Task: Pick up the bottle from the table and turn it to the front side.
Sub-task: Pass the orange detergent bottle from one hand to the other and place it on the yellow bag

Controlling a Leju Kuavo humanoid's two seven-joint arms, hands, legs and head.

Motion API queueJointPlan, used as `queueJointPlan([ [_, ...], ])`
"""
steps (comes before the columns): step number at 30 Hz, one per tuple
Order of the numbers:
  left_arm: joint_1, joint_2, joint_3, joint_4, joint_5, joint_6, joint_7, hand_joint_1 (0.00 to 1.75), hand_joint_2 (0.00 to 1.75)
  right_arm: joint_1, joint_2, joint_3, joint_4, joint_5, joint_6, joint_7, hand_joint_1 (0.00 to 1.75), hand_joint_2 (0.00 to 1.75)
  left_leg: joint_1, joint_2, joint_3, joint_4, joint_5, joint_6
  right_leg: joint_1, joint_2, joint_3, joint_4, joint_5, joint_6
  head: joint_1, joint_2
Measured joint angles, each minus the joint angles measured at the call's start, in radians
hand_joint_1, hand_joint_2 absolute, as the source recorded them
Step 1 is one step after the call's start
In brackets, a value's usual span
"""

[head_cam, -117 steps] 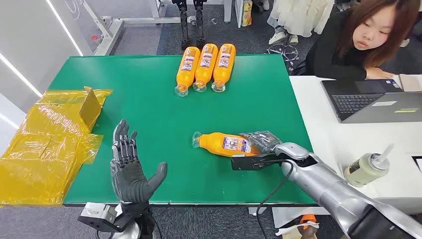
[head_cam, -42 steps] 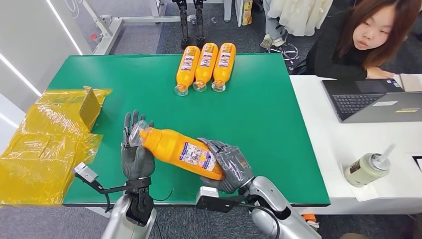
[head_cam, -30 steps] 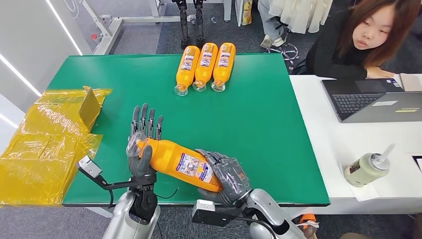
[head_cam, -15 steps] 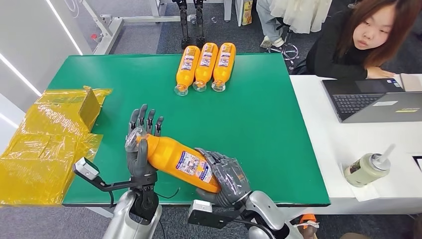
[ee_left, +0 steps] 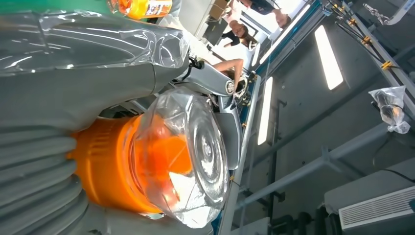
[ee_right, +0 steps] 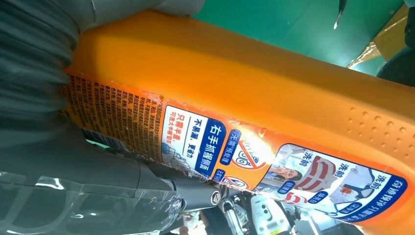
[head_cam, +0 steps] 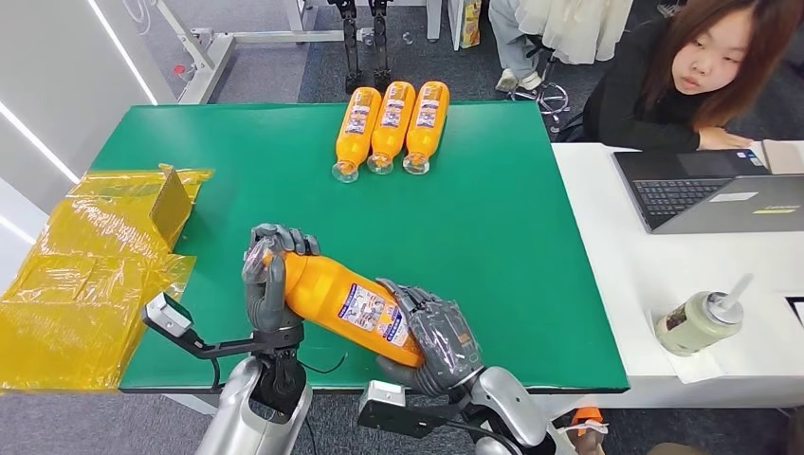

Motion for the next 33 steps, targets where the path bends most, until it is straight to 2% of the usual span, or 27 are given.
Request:
queueJointPlan([
  [3,0.0,0.0,0.0,0.0,0.001,0.002,0.0,1.75,1.75,0.001,0.002,-0.004,0.0,0.001,0.0,-0.006,1.75,1.75,0.0,0.0,0.0,0.0,0.0,0.0,0.0,0.0,0.0,0.0,0.0,0.0,0.0,0.0],
  [4,0.0,0.0,0.0,0.0,0.001,0.002,0.0,1.75,1.75,0.001,0.003,-0.005,0.0,0.001,0.0,-0.008,1.66,1.75,0.0,0.0,0.0,0.0,0.0,0.0,0.0,0.0,0.0,0.0,0.0,0.0,0.0,0.0],
  [5,0.0,0.0,0.0,0.0,0.002,0.003,0.0,1.75,1.75,0.002,0.003,-0.005,0.0,0.001,-0.001,-0.009,1.34,1.75,0.0,0.0,0.0,0.0,0.0,0.0,0.0,0.0,0.0,0.0,0.0,0.0,0.0,0.0],
  [7,0.0,0.0,0.0,0.0,0.004,0.003,0.0,1.75,1.75,0.002,0.004,-0.008,0.0,0.001,-0.001,-0.013,0.47,1.75,0.0,0.0,0.0,0.0,0.0,0.0,0.0,0.0,0.0,0.0,0.0,0.0,0.0,0.0],
  [8,0.0,0.0,0.0,0.0,0.005,0.003,0.0,1.75,1.75,0.002,0.005,-0.009,0.0,0.001,-0.001,-0.015,0.11,1.75,0.0,0.0,0.0,0.0,0.0,0.0,0.0,0.0,0.0,0.0,0.0,0.0,0.0,0.0],
  [9,0.0,0.001,0.0,0.0,0.007,0.003,0.0,1.75,1.75,0.002,0.005,-0.011,0.0,0.002,-0.002,-0.02,0.0,1.75,0.0,0.0,0.0,0.0,0.0,0.0,0.0,0.0,0.0,0.0,0.0,0.0,0.0,0.0],
  [21,0.0,0.001,0.0,0.0,0.026,0.0,0.016,1.75,1.75,0.0,0.026,-0.003,0.0,0.001,-0.026,-0.069,0.0,1.75,0.0,0.0,0.0,0.0,0.0,0.0,0.0,0.0,0.0,0.0,0.0,0.0,0.0,0.0],
  [29,0.0,0.009,0.001,0.004,0.119,-0.05,0.052,1.75,1.75,0.005,0.025,0.002,-0.002,-0.026,-0.066,-0.099,0.0,1.75,0.0,0.0,0.0,0.0,0.0,0.0,0.0,0.0,0.0,0.0,0.0,0.0,0.0,0.0],
  [33,-0.015,0.027,0.013,-0.006,0.099,-0.012,0.019,1.75,1.75,0.029,0.022,0.004,-0.015,-0.024,-0.085,-0.099,0.0,1.75,0.0,0.0,0.0,0.0,0.0,0.0,0.0,0.0,0.0,0.0,0.0,0.0,0.0,0.0],
])
